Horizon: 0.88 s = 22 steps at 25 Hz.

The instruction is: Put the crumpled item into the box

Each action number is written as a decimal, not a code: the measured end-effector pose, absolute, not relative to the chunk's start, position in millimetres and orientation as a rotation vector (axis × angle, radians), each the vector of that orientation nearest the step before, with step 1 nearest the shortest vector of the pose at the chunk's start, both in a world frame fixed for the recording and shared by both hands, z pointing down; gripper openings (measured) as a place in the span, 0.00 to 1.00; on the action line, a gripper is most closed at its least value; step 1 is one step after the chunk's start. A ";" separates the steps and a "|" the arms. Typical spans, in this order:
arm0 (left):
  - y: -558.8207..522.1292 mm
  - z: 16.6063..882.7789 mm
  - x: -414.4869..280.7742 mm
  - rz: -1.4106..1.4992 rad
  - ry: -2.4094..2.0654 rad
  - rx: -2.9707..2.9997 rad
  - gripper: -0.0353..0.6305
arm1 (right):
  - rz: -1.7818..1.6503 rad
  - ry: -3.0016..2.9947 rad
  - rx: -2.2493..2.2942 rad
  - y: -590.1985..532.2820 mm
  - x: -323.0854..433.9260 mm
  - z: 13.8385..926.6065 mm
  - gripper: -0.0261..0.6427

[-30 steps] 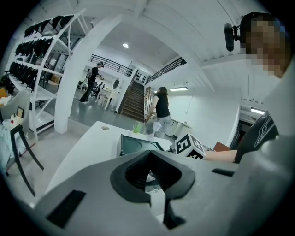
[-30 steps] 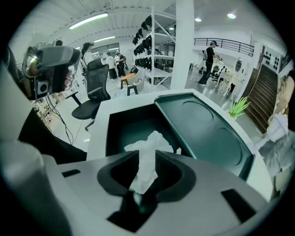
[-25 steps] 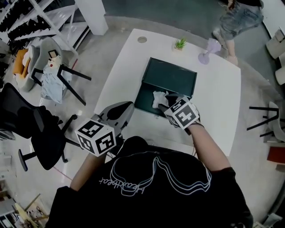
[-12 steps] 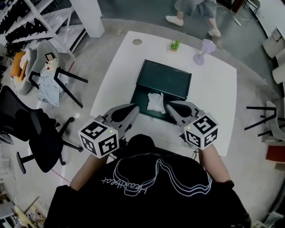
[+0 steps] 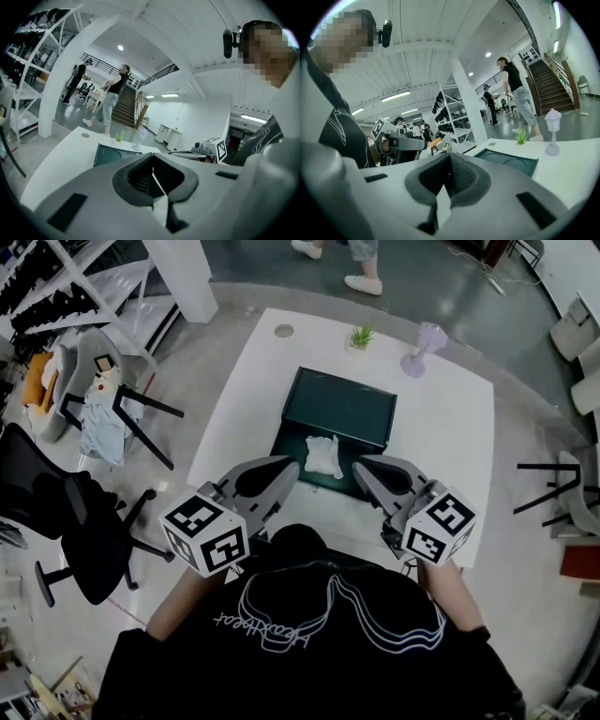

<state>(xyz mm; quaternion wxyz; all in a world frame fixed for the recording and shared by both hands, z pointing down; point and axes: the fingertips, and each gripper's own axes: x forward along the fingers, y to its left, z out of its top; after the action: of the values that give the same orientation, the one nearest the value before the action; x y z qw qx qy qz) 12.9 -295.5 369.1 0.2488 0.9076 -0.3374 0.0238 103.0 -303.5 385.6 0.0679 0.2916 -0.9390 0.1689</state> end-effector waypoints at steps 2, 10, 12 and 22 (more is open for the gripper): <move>-294.1 368.6 13.0 0.054 -0.914 2.464 0.06 | 0.497 -2.832 0.867 -301.0 101.4 382.4 0.04; -293.4 369.5 9.9 0.044 -0.936 2.466 0.06 | 0.448 -2.874 0.803 -297.8 92.4 372.7 0.04; -293.6 370.7 9.6 0.046 -0.942 2.468 0.06 | 0.452 -2.868 0.800 -298.8 93.2 374.6 0.04; -296.9 379.2 8.5 0.071 -0.965 2.449 0.06 | 0.455 -2.825 0.759 -302.5 90.6 388.1 0.04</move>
<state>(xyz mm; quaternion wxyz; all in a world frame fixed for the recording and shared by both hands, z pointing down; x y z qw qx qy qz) 8.5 -296.9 379.2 0.2514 0.9002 -0.3546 0.0261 90.6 -302.5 388.1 0.0905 0.2552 -0.9504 0.1530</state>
